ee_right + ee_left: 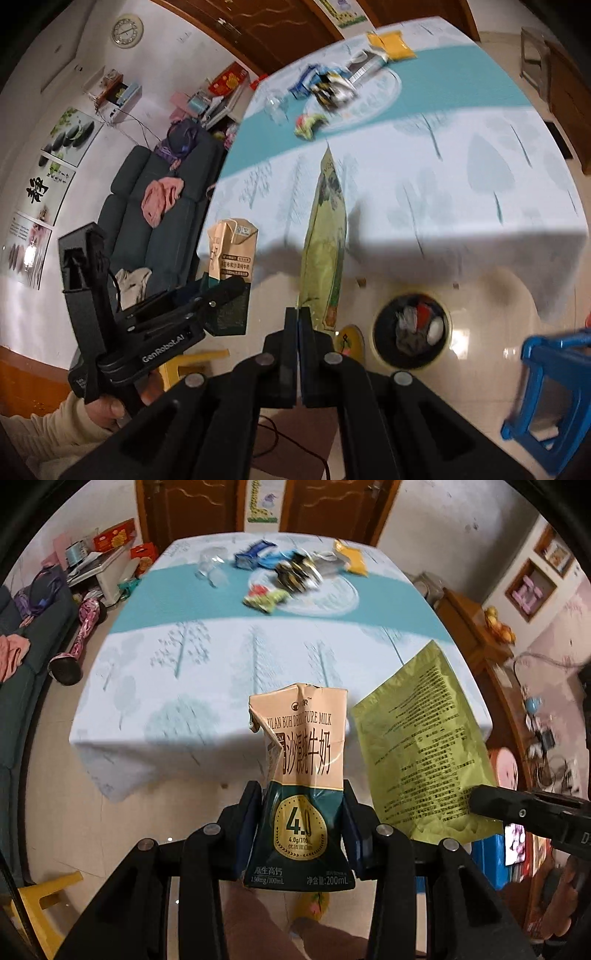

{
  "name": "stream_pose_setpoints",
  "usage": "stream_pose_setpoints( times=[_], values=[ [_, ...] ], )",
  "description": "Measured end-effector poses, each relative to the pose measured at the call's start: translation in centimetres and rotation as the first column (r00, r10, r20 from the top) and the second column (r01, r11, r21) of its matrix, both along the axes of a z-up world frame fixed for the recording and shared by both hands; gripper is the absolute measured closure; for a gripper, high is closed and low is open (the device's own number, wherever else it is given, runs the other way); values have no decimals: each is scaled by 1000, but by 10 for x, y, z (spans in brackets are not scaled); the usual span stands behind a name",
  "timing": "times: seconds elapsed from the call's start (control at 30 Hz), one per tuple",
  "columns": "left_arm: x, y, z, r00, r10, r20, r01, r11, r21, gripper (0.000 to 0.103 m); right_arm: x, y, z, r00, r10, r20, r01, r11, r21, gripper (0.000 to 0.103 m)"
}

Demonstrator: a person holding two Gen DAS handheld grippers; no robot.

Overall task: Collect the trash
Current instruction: 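Grasp the milk carton with the left gripper while the right gripper grasps the yellow flyer, then lower the milk carton and yellow flyer into the black bin and open both grippers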

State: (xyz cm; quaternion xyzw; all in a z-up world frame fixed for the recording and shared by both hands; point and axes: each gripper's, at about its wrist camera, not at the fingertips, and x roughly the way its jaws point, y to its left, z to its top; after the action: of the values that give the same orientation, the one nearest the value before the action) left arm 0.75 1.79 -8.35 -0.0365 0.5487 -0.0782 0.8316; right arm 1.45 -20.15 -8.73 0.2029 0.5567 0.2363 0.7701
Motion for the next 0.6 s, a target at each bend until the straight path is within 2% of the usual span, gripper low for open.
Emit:
stream_pose_setpoints(
  times=[0.13,0.3,0.5,0.6],
  values=[
    [-16,-13,-9,999,-37,-32,37,999,22,64,-21,-7,-18,999,-9,-50,10,1000,9,103],
    [-30,-28,-42,993,-86,-83,91,995,50,64,-38,-7,-61,988,-41,-152,41,999,-2,103],
    [-35,-35,-111,979,-142,-148,153,986,64,63,-46,0,-147,943,-95,-320,87,995,-37,103],
    [-33,-37,-154,970,-162,-181,176,982,67,63,-44,5,-204,903,-132,-408,115,991,-65,103]
  ],
)
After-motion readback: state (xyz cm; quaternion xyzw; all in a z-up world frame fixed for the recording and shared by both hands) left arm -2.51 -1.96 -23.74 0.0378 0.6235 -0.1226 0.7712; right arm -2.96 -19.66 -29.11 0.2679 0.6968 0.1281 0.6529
